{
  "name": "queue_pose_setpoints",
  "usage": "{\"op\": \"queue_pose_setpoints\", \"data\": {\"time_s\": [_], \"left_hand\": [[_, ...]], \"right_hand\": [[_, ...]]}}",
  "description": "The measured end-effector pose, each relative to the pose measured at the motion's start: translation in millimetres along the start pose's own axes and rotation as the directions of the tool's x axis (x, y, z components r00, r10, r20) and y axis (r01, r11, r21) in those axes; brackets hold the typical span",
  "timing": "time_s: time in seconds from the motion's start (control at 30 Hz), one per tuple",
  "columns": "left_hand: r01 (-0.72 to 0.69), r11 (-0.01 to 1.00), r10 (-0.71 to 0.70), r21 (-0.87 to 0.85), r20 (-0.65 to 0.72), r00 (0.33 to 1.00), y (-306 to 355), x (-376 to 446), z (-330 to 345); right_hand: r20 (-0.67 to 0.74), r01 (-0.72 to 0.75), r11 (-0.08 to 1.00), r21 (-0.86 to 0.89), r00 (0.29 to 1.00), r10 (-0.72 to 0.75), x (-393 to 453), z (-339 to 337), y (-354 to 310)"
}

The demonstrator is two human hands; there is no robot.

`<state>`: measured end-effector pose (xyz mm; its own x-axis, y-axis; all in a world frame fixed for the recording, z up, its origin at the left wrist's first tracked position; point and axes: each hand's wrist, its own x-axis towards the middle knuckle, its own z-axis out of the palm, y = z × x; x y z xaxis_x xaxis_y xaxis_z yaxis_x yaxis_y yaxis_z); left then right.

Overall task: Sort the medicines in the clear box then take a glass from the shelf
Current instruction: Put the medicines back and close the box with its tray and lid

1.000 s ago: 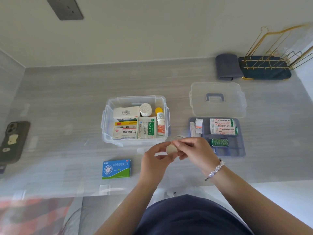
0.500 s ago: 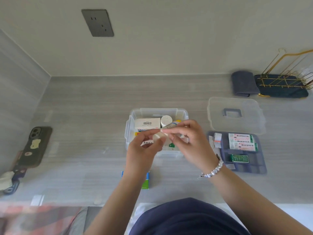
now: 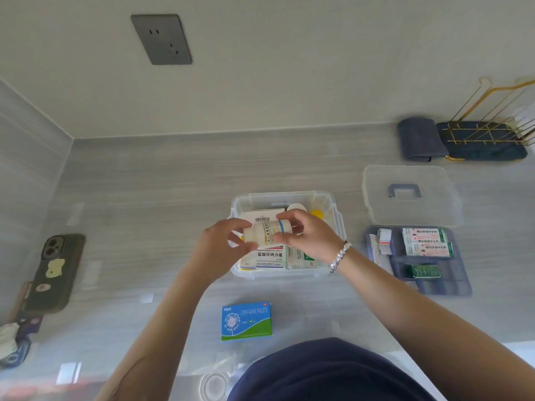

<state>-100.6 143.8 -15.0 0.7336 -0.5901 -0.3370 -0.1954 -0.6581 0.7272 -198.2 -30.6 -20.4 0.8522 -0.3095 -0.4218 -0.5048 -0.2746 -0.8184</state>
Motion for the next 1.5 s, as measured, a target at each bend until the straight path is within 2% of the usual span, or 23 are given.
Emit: {"op": "queue_pose_setpoints", "data": {"time_s": [0.07,0.17,0.27,0.43,0.5,0.7,0.8,0.87,0.97,1.1,1.23,1.4,1.5], "left_hand": [[-0.045,0.971,0.051,0.236,-0.022,0.998,-6,8,0],[-0.105,0.917,0.110,0.384,0.011,0.994,-12,21,3],[-0.228,0.767,0.217,0.600,0.092,0.972,-16,30,9],[-0.238,0.616,0.241,0.751,0.109,0.964,-14,38,15],[-0.215,0.610,0.251,0.763,0.071,0.965,-14,39,17],[-0.205,0.762,0.300,0.614,-0.053,0.953,-17,30,17],[-0.181,0.902,0.276,0.393,-0.199,0.940,-9,19,16],[-0.184,0.950,0.244,0.253,-0.230,0.942,0,10,18],[-0.209,0.977,0.212,0.038,-0.213,0.954,18,-3,29],[-0.136,0.981,0.119,-0.137,-0.130,0.984,48,-15,58],[-0.127,0.972,0.121,-0.197,-0.042,0.992,81,-23,99],[-0.089,0.971,0.110,-0.223,0.084,0.990,116,-28,162],[-0.029,0.981,0.057,-0.193,0.141,0.988,129,-25,203]], "right_hand": [[-0.013,-0.028,0.997,-0.078,1.000,0.027,9,9,5],[-0.045,-0.063,0.985,-0.159,0.997,0.057,17,21,15],[-0.091,-0.066,0.981,-0.185,0.995,0.049,20,32,21],[-0.191,-0.036,0.959,-0.282,0.981,-0.019,26,43,26],[-0.211,-0.037,0.961,-0.273,0.977,-0.022,28,43,27],[-0.258,-0.042,0.978,-0.205,0.966,-0.013,22,37,26],[-0.300,-0.014,0.985,-0.173,0.953,-0.039,9,29,22],[-0.320,0.015,0.991,-0.130,0.946,-0.056,-3,20,20],[-0.365,0.066,0.994,-0.088,0.926,-0.094,-23,5,21],[-0.431,0.131,0.988,-0.084,0.889,-0.154,-50,-21,36],[-0.492,0.105,0.990,-0.090,0.860,-0.136,-74,-49,64],[-0.545,0.005,1.000,-0.028,0.838,-0.019,-100,-94,113],[-0.544,-0.094,0.995,-0.027,0.836,0.064,-113,-121,150]]}}
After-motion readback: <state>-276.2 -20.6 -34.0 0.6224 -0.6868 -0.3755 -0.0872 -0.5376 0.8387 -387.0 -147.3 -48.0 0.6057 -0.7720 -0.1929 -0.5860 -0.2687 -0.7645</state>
